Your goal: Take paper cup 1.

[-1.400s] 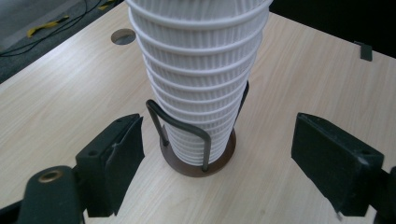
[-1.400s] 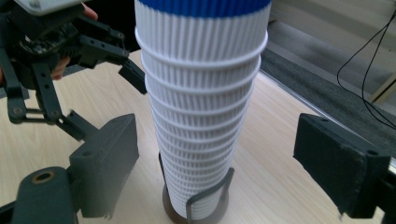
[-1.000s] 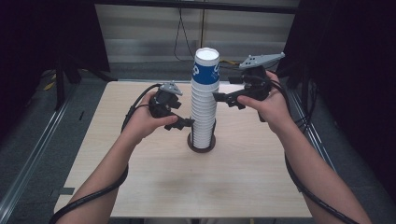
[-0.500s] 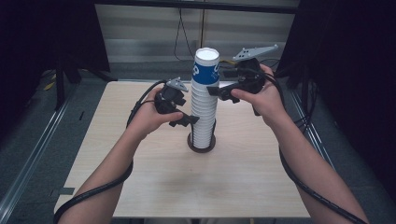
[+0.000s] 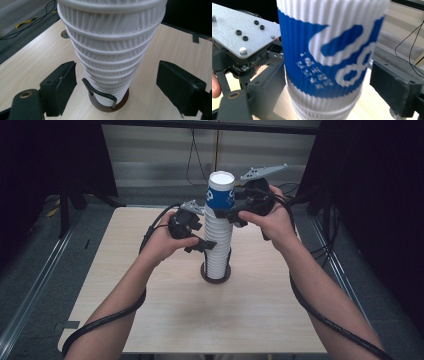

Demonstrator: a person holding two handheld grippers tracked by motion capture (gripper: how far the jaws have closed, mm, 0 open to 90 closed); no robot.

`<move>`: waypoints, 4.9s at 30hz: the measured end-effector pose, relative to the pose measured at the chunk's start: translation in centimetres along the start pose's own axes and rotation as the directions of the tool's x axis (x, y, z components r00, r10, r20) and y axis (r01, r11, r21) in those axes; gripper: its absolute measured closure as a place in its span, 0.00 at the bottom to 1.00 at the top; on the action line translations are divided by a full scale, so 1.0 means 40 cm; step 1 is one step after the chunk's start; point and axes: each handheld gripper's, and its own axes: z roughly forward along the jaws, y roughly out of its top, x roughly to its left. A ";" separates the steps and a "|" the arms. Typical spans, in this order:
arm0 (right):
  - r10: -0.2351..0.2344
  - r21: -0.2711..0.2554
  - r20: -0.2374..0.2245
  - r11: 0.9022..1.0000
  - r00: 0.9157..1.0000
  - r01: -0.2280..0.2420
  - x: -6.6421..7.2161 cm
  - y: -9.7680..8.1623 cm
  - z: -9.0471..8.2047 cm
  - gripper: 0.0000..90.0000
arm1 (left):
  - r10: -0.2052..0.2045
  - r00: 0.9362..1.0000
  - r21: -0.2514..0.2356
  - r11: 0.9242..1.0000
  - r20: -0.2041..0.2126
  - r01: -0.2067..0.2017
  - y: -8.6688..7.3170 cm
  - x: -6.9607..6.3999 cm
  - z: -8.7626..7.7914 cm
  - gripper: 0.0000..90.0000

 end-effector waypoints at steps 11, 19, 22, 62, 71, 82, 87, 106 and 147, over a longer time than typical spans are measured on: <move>0.008 -0.005 0.011 1.000 1.000 -0.008 0.010 0.006 0.021 0.17 | 0.008 1.000 -0.037 0.999 -0.014 -0.008 0.030 0.001 -0.010 0.18; 0.018 -0.013 0.017 1.000 1.000 -0.018 0.009 0.001 0.019 0.18 | -0.008 0.999 -0.105 0.994 -0.034 0.005 0.050 -0.001 -0.007 0.18; 0.017 -0.012 0.017 1.000 1.000 -0.017 0.010 0.000 0.018 0.18 | -0.006 0.999 -0.098 0.995 -0.036 0.002 0.060 0.003 -0.006 0.18; 0.038 -0.012 0.006 0.999 0.999 -0.038 0.004 0.017 0.002 0.21 | -0.028 1.000 -0.119 0.993 -0.007 0.027 0.098 0.008 -0.021 0.19; 0.040 -0.046 0.001 0.998 0.999 -0.040 0.003 0.037 -0.018 0.23 | -0.023 1.000 -0.120 0.993 -0.010 0.022 0.097 0.009 -0.022 0.19; 0.032 -0.055 0.005 0.998 0.999 -0.032 0.004 0.046 -0.026 0.23 | -0.036 0.999 -0.138 0.990 -0.011 0.034 0.090 0.010 -0.023 0.19; 0.040 -0.067 0.003 0.997 0.999 -0.039 0.005 0.048 -0.028 0.23 | -0.045 0.999 -0.142 0.989 -0.011 0.043 0.089 0.009 -0.023 0.19; 0.056 -0.100 0.000 0.993 0.998 -0.056 0.003 0.057 -0.044 0.23 | -0.047 0.999 -0.125 0.991 -0.019 0.045 0.074 0.004 -0.021 0.20; 0.038 -0.138 0.029 0.990 0.999 -0.034 0.004 0.116 -0.105 0.23 | -0.053 0.998 -0.072 0.996 -0.015 0.052 0.040 -0.001 -0.018 0.19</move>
